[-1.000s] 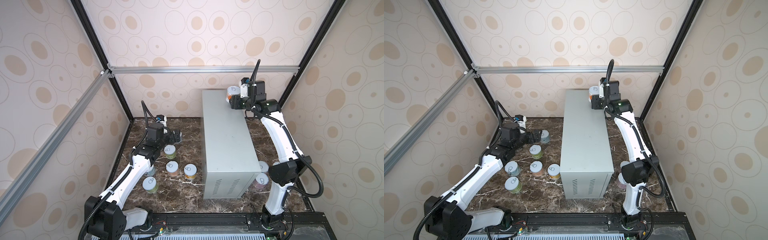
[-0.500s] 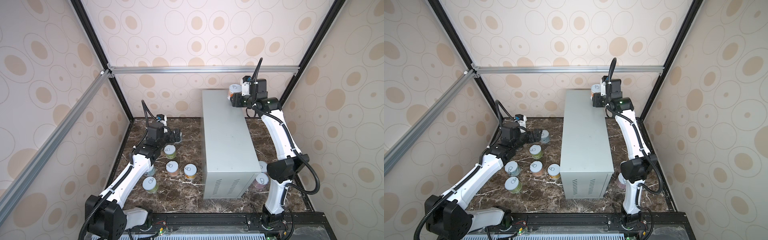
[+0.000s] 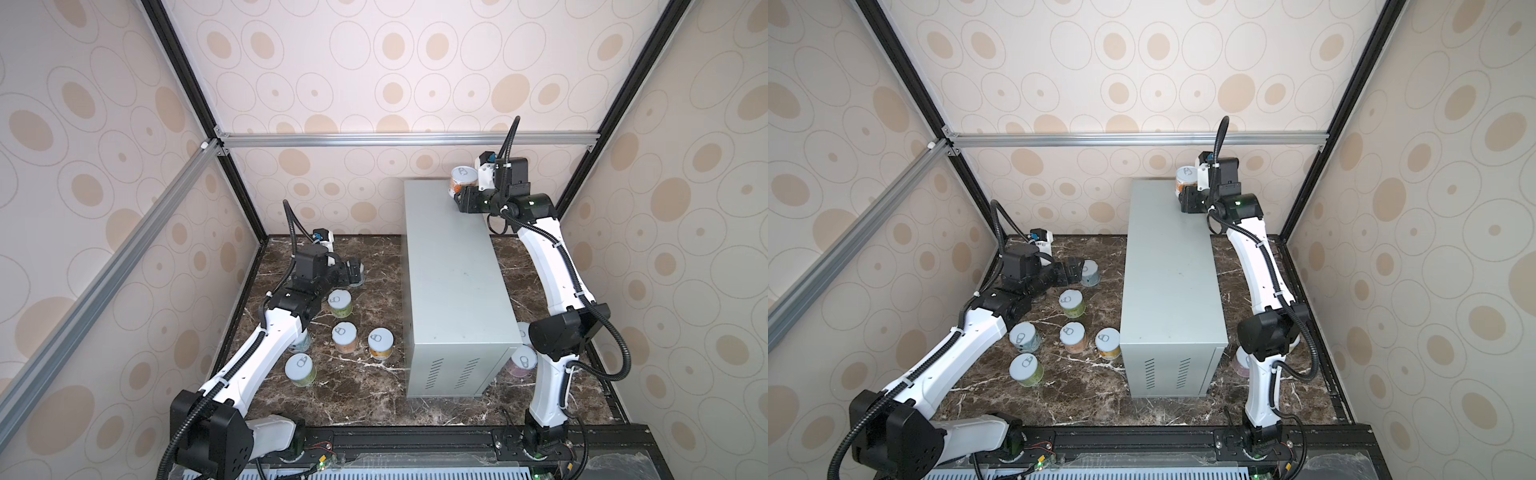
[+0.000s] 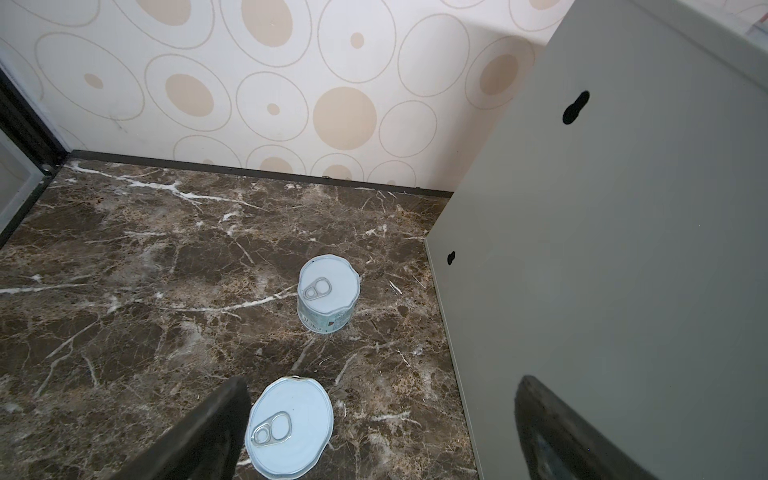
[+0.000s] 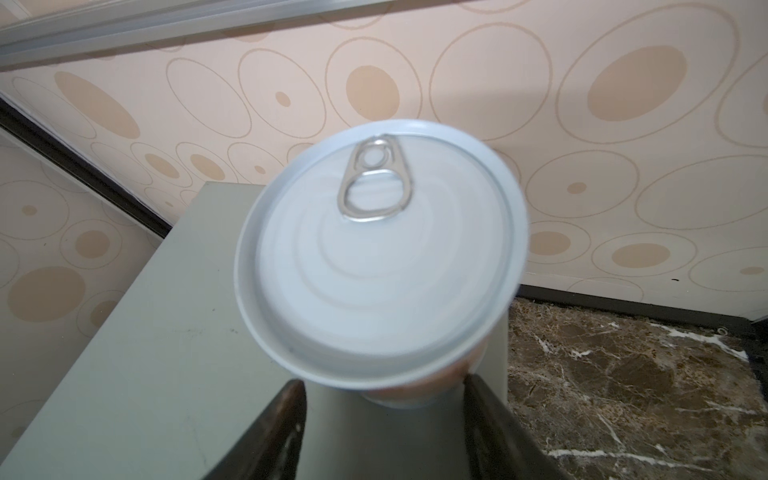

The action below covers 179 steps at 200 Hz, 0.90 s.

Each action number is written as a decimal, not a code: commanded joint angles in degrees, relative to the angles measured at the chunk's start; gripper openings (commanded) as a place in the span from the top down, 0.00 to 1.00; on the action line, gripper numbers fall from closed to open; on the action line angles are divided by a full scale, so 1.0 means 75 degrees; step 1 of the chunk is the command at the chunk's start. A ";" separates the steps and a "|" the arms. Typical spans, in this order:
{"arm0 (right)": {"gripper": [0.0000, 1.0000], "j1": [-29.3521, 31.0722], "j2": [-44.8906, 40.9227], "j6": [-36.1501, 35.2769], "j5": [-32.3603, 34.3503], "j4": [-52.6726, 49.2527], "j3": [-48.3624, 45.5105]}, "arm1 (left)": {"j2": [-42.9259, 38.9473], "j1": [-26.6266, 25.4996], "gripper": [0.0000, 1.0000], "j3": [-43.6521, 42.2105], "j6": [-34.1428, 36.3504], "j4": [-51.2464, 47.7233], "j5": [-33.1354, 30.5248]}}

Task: Place and organize the canned foods onto the counter
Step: 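Open the right gripper and withdraw it from the can on the cabinet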

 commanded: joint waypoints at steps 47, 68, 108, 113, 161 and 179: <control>0.30 -0.0009 -0.0210 -0.0002 -0.0076 -0.0269 0.0278 | -0.0227 -0.0053 0.01 0.0499 0.0278 -0.0399 -0.0212; 0.28 -0.0009 -0.0511 -0.0002 -0.0120 -0.0382 0.0234 | -0.0433 -0.0067 0.01 0.0519 0.0351 -0.0671 -0.0369; 0.21 -0.0009 -0.1331 0.0069 -0.0204 -0.0523 -0.0156 | -0.0795 -0.0059 0.01 0.0513 0.0494 -0.1250 -0.0384; 0.21 -0.0009 -0.1444 0.0075 -0.0220 -0.0563 -0.0212 | -0.0860 -0.0060 0.01 0.0483 0.0492 -0.1301 -0.0406; 0.11 -0.0009 -0.2968 0.0313 -0.0072 -0.0567 -0.1833 | -0.1264 -0.0052 0.01 0.0277 0.0374 -0.1957 -0.0147; 0.06 -0.0009 -0.3838 0.0476 0.0024 -0.0180 -0.2971 | -0.1383 -0.0122 0.01 0.0060 0.0306 -0.2063 0.0024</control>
